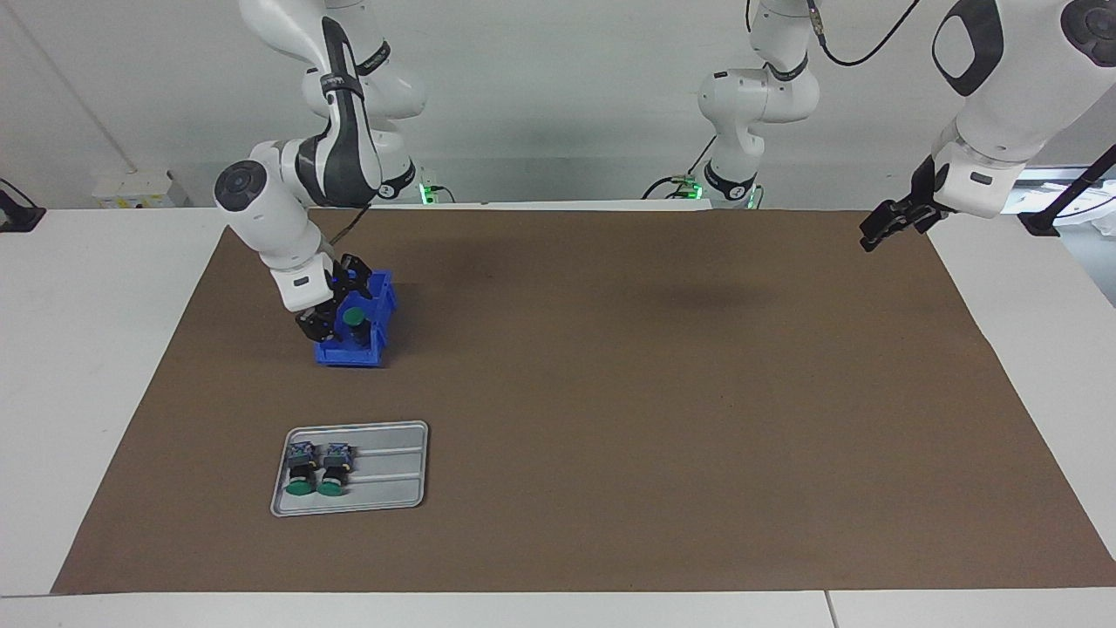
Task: Place and press button with both arms
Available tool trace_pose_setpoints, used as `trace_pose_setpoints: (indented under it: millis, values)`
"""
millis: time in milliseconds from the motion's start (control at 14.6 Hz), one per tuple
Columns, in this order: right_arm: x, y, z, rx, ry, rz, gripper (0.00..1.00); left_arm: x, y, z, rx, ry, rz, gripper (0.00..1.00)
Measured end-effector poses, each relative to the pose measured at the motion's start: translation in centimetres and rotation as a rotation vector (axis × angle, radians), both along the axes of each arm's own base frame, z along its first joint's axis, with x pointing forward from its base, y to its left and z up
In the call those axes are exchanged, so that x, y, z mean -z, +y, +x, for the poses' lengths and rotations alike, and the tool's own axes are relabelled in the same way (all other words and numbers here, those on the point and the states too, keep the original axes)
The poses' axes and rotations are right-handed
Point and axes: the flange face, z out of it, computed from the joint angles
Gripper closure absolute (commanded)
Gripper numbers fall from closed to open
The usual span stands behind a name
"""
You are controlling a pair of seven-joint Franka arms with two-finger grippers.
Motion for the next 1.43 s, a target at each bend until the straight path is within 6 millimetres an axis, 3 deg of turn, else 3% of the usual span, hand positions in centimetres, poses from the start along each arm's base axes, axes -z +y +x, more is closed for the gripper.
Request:
trace_pose_setpoints:
  millis: [410, 615, 751, 1024, 1434]
  values:
    - [-13.3, 0.0, 2.8, 0.318, -0.021, 0.002, 0.0, 0.0, 0.0, 0.0, 0.0, 0.0, 0.0, 0.0]
    - [-19.8, -0.4, 3.0, 0.542, -0.038, -0.039, 0.0, 0.0, 0.0, 0.0, 0.0, 0.0, 0.0, 0.0]
    - [-22.9, -0.8, 2.7, 0.693, -0.033, -0.091, 0.0, 0.0, 0.0, 0.0, 0.0, 0.0, 0.0, 0.0]
    - [-25.0, -1.1, 3.2, 0.894, -0.006, -0.138, 0.0, 0.0, 0.0, 0.0, 0.0, 0.0, 0.0, 0.0]
    - [-24.4, -1.0, 3.8, 0.962, 0.018, -0.165, 0.0, 0.0, 0.0, 0.0, 0.0, 0.0, 0.0, 0.0]
